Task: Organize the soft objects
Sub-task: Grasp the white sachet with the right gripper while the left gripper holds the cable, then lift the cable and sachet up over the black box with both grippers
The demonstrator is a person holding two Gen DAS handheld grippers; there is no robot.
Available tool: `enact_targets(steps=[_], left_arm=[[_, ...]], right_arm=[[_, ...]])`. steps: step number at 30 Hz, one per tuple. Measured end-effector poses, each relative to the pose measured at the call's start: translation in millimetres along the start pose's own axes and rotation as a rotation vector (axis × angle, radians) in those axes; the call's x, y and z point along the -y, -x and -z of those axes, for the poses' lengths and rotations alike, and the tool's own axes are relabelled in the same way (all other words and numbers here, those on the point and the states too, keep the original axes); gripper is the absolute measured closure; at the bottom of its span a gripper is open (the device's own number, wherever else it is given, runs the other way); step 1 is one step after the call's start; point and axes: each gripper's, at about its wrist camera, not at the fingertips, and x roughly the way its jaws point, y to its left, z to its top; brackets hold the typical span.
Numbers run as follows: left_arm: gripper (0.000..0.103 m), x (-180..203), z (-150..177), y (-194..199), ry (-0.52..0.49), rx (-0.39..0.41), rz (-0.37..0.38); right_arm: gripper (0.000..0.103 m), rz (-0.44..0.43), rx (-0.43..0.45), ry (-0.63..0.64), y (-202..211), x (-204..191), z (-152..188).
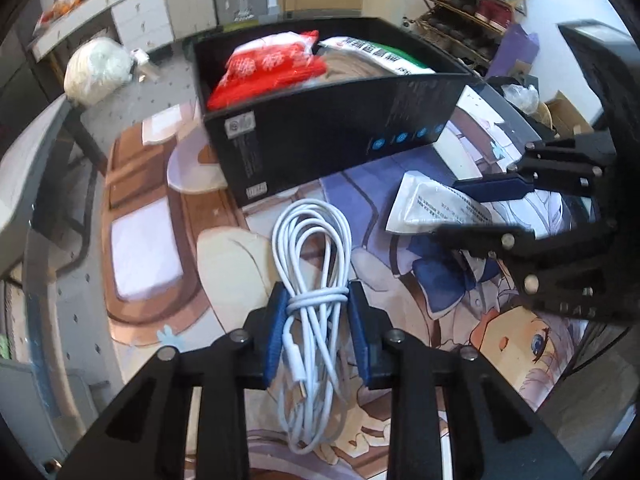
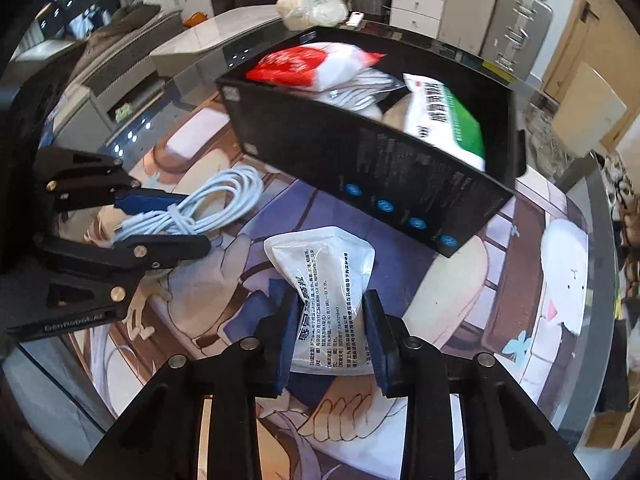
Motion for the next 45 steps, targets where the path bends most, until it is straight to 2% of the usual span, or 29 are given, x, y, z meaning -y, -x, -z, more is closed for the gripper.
enact_targets(steps=[1,2,3,4,7,9,10,11,12,15,19,23,24,35,38,42,45], left_arm=[[0.074,-1,1,1,0.012,0.015,0.003],[0.068,-1,1,1,0.015,0.015,0.002],[0.054,1,1,1,0.009,0.017,0.0],[0.048,3,1,0,-0.003,0.01,-0.001],[0.048,10,4,-1,-0.029,0.011,-0.029],[0.053,14,6,-1,-0.05,0.013,-0.048],[0.06,14,6,-1,-0.049,0.012,-0.043],[0.077,14,6,0,-0.051,0.012,-0.04],[0.077,14,6,1,-0.06,0.016,-0.04],[0.077,11,4,2,-0.049,0.009,-0.013],[0.077,10,4,5,-0.048,0.029,-0.018],[0.078,10,2,23,-0.044,0.086,0.032],[0.081,10,1,29,-0.053,0.109,0.034],[0.081,9,-1,82,-0.074,0.372,0.013],[0.081,11,-1,96,-0.085,0.458,-0.039],[0.081,4,1,117,-0.066,0.576,-0.046],[0.081,-2,5,131,-0.044,0.665,-0.057]], right_arm=[[0.069,-0.001,-0.002,0.006,-1,-2,0],[0.066,0.003,-0.005,0.008,-5,-5,-1],[0.061,0.006,-0.006,0.009,-7,-7,-1],[0.061,0.012,-0.011,0.009,-8,-8,-2],[0.05,0.029,-0.019,0.013,-12,-9,-3],[0.046,0.032,-0.019,-0.005,-14,-6,-3],[0.046,0.026,-0.022,-0.009,-15,-6,-5],[0.054,0.017,-0.022,-0.006,-15,-7,-5],[0.068,0.005,-0.018,0.005,-14,-8,-5],[0.076,0.016,-0.016,0.021,-12,-14,-6],[0.078,-0.005,0.013,-0.003,-8,-12,-8],[0.078,-0.024,0.054,-0.018,5,-8,-12],[0.079,-0.028,0.067,-0.021,10,-11,-12],[0.079,-0.05,0.346,-0.041,70,-21,-17],[0.079,-0.054,0.449,-0.047,89,-24,-14],[0.079,-0.039,0.602,-0.051,113,-25,-5],[0.079,0.005,0.764,-0.098,135,-23,5]])
